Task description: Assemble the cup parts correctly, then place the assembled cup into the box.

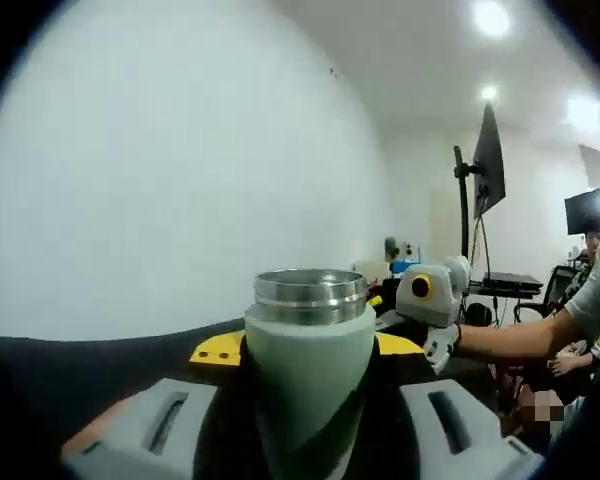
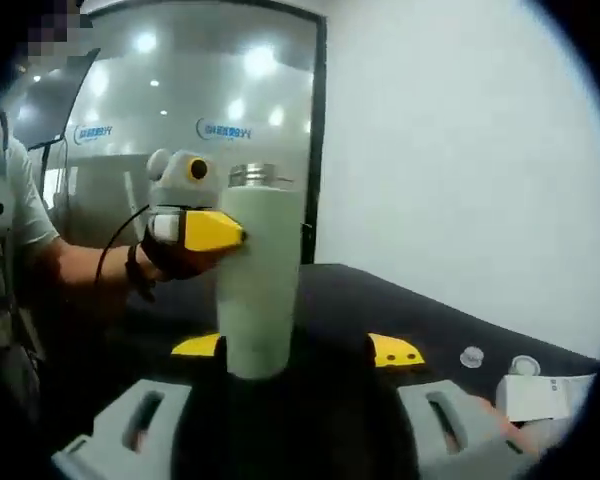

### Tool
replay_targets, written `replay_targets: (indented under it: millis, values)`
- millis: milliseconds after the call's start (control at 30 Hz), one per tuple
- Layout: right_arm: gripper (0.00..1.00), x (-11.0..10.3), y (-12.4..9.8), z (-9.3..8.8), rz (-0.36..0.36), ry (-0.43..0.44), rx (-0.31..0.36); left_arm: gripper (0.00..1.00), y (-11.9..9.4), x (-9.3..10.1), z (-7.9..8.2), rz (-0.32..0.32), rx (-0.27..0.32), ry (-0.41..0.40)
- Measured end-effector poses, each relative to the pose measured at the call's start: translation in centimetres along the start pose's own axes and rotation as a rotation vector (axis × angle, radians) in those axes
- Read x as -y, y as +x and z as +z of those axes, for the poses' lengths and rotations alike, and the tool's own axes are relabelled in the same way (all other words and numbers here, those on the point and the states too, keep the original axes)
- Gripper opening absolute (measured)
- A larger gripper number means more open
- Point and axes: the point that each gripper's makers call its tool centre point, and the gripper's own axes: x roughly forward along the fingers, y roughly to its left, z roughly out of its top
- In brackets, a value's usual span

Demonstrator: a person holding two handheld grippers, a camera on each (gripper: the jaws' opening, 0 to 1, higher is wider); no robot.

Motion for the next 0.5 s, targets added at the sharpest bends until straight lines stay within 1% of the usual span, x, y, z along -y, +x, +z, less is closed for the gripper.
replay_targets:
  millis: [67, 100, 133, 167, 200, 233, 300, 367, 400, 433, 467, 500]
  values:
    - [0.50, 2.4, -0.8, -0.3, -0.066, -0.002, -0.013, 0.41, -0.3, -0.1, -0.5, 0.005, -0.003, 0.012]
    - [0.50, 3.5, -0.9, -0.3, -0.085, -0.006, -0.008, 0.41, -0.5, -0.1, -0.8, 0.008, -0.002, 0.017]
    - [0.50, 4.4, -0.9, -0.3, -0.099, -0.003, -0.012, 0.41, -0.6, -0.1, -1.2, 0.011, -0.002, 0.019]
    - [0.50, 5.7, -1.0, -0.4, -0.136, -0.005, -0.019, 0.41, -0.7, -0.1, -1.6, 0.012, -0.002, 0.021]
    - [0.50, 7.1, -0.8, -0.3, -0.156, -0.035, -0.025, 0.41, -0.7, 0.1, -1.9, 0.007, -0.004, 0.023]
    - [0.50, 8.0, -0.6, -0.4, -0.172, -0.038, -0.034, 0.41, -0.7, 0.3, -2.3, 0.006, -0.007, 0.025]
    - [0.48, 9.3, 0.2, -0.3, -0.177, -0.039, -0.044, 0.41, -0.6, 0.6, -3.1, -0.003, -0.013, 0.033]
    - [0.46, 10.9, 0.9, -0.6, -0.198, -0.040, -0.078, 0.41, -0.4, 1.1, -3.6, -0.019, -0.011, 0.030]
    - [0.44, 11.6, 1.4, -0.7, -0.193, -0.040, -0.099, 0.41, -0.4, 1.3, -3.8, -0.028, -0.008, 0.027]
    - [0.44, 12.5, 1.9, -0.8, -0.204, -0.033, -0.113, 0.41, -0.2, 1.6, -3.9, -0.039, -0.005, 0.020]
    - [0.44, 13.2, 2.4, -0.7, -0.209, -0.030, -0.112, 0.41, -0.1, 2.0, -4.1, -0.052, -0.006, 0.023]
    - [0.44, 14.1, 3.0, -0.8, -0.212, -0.007, -0.118, 0.41, 0.0, 2.5, -4.3, -0.062, -0.005, 0.033]
